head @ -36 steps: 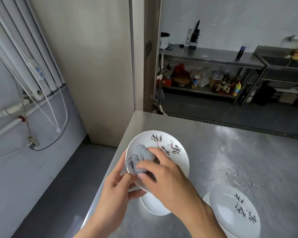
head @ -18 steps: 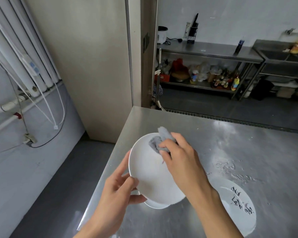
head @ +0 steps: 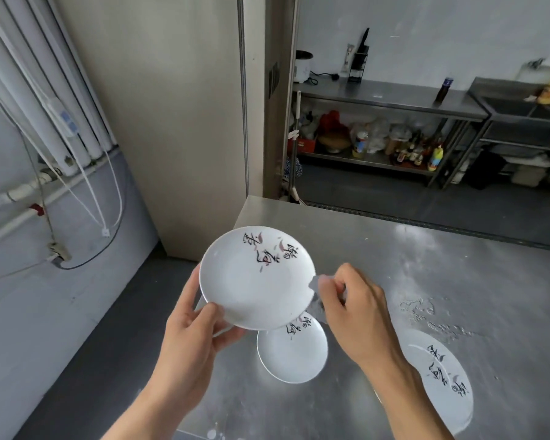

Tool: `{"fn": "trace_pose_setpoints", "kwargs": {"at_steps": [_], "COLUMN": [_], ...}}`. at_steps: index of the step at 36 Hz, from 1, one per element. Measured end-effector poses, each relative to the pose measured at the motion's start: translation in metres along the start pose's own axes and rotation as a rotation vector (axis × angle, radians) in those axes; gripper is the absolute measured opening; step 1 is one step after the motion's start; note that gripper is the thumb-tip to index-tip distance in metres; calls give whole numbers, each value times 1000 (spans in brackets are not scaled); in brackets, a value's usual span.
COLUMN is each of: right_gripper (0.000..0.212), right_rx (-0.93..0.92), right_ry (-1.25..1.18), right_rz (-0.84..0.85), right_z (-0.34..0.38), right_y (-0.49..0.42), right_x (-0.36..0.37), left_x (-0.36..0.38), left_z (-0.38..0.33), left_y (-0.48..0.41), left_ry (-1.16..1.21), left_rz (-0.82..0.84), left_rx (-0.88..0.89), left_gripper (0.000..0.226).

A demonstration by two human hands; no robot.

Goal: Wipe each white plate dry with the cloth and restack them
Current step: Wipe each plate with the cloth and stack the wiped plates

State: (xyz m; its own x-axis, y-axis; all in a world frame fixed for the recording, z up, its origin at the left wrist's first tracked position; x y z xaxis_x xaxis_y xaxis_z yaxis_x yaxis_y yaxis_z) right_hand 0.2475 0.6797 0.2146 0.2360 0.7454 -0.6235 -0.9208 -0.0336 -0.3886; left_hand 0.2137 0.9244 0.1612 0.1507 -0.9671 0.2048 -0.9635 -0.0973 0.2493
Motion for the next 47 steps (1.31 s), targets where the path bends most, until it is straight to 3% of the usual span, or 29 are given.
{"fn": "trace_pose_setpoints", "kwargs": {"at_steps": [4,6,8,11,18,21,23,25,27,29,32,35,44,47], "right_gripper": [18,46,51,37,11,6,13,17,13,10,10,11,12,31], "right_rx": [34,-34,-116,-205,-311,-316,-310,-296,-301,-300,-279,-281,-281,-249], "right_ry": [33,46,43,15,46,60,87,120,153,176,198,217,187,123], "right_rz": [102,179,192,113,-24,-11,17,65,117,180,260,292,316,274], "right_z": [-7,-2,8,18,23,24,23,24,26,28,29,32,25,19], "right_y": [11,14,17,18,12,4,-2,-7,-10,-14,-18,-19,-28,-31], "right_x": [15,23,30,36,38,37,36,35,33,33,34,35,40,39], "left_x": [-7,-7,-6,-4,3,1,-3,-14,-18,-11,5,18,18,15], "left_z": [0,-2,-1,1,-6,-2,3,0,-17,-27,-28,-29,-22,-13], "left_y": [-1,0,1,1,-7,-14,-20,-23,-20,-13,-8,-5,-19,-24], "left_ry": [103,156,181,177,100,70,41,-134,-493,-779,-1002,-1183,-1138,-955], "left_rz": [-42,-57,-69,-66,111,142,64,-58,-121,-31,162,168,179,198], "left_rx": [-4,-13,-21,-47,-67,-119,-134,-6,251,445,560,663,572,459], "left_gripper": [70,66,64,61,49,42,35,32,28,37,46,45,28,21]}}
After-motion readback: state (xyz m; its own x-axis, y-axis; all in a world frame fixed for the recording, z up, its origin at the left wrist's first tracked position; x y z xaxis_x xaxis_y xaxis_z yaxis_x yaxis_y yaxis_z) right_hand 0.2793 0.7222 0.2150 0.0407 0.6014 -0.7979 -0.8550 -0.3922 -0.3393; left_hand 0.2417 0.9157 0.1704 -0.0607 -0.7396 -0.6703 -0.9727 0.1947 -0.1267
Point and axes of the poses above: each hand's wrist, its own y-axis away from the middle knuckle, its own x-axis out of the palm, z = x × y, the point moved 7 cm from there along -y, towards the middle knuckle, and after that the axes turned 5 degrees about -x, right-handed, at the moved point
